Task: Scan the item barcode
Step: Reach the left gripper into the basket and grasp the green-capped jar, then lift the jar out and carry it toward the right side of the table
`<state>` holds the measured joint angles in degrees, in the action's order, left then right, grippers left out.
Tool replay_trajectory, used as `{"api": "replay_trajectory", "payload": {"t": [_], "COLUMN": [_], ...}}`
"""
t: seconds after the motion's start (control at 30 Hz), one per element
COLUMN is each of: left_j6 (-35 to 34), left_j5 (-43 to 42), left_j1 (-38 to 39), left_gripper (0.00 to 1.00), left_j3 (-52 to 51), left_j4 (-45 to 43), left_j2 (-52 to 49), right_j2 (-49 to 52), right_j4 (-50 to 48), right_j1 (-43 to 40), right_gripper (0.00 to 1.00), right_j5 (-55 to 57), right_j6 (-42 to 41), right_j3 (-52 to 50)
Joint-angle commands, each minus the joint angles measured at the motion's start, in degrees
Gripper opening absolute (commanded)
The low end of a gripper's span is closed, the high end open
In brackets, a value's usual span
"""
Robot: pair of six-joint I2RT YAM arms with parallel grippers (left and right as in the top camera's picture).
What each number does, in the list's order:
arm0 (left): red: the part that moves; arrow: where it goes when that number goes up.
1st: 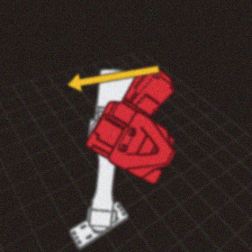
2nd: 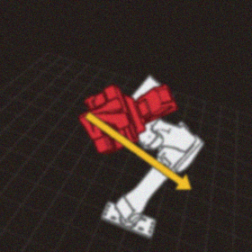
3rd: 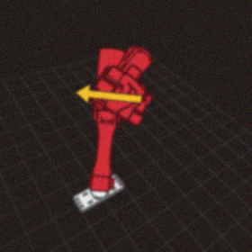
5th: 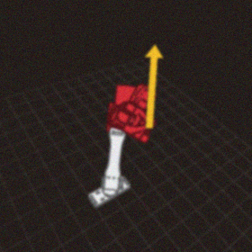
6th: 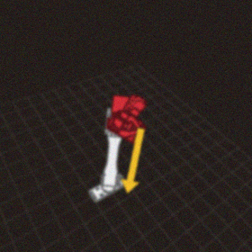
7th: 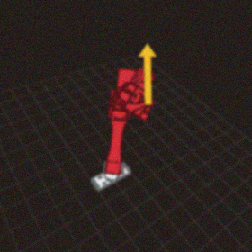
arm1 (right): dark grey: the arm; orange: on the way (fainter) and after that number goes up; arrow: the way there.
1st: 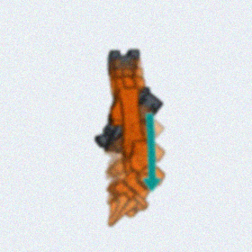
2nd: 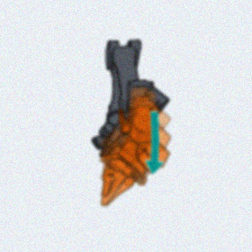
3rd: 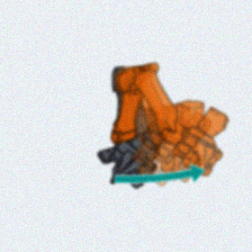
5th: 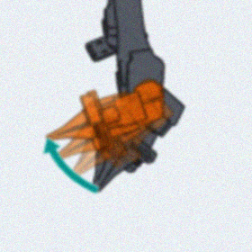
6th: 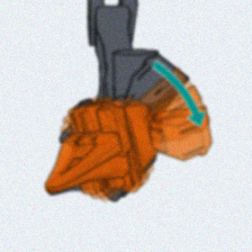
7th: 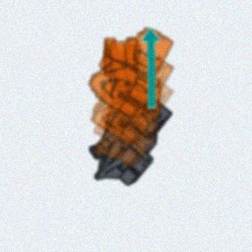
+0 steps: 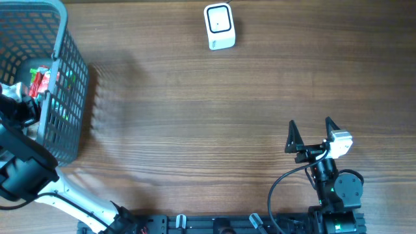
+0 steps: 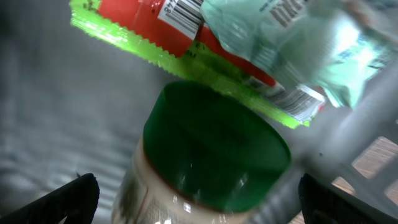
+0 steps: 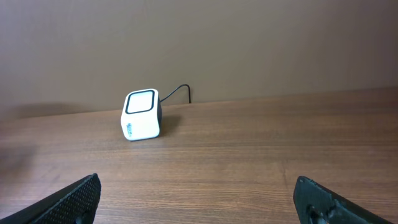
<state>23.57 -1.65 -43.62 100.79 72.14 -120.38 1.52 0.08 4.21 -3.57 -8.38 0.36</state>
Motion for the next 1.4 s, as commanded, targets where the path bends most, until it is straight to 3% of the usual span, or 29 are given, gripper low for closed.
{"api": "replay_trajectory", "payload": {"t": [0.0, 0.17, 0.37, 0.5, 0.63, 0.9, 1.1, 1.37], "left_j6": [1.8, 2.7, 3.3, 3.2, 3.2, 3.2, 3.0, 3.0], "left_j5": [-0.9, -0.9, -0.7, -0.2, -0.2, 0.9, 5.8, 5.4], "left_j1": [-0.4, -0.4, -0.5, -0.6, -0.6, -0.7, -0.7, -0.5], "left_gripper": [1.0, 1.0, 0.87, 0.88, 0.95, 0.94, 0.83, 0.84], "left_j3": [-1.6, -1.9, -3.6, -3.9, -3.9, -8.1, -9.0, -7.0], "left_j4": [-2.1, -5.1, -7.8, -8.8, -8.0, -6.3, -8.4, -11.0], "left_j2": [-0.9, -1.2, -1.2, -1.2, -1.2, -1.2, -1.1, -1.0], "right_j2": [-0.2, -0.2, -0.2, -0.2, -0.2, -0.2, -0.2, -0.2], "right_j4": [-0.1, -0.1, -0.1, -0.1, -0.1, -0.1, -0.1, -0.1], "right_j1": [0.2, 0.2, 0.2, 0.2, 0.2, 0.2, 0.2, 0.2], "right_gripper": [1.0, 1.0, 1.0, 1.0, 1.0, 1.0, 1.0, 1.0], "right_j5": [0.2, 0.2, 0.2, 0.2, 0.2, 0.2, 0.2, 0.2], "right_j6": [-0.7, -0.7, -0.7, -0.7, -0.7, -0.7, -0.7, -0.7], "right_j3": [0.0, 0.0, 0.0, 0.0, 0.0, 0.0, 0.0, 0.0]}}
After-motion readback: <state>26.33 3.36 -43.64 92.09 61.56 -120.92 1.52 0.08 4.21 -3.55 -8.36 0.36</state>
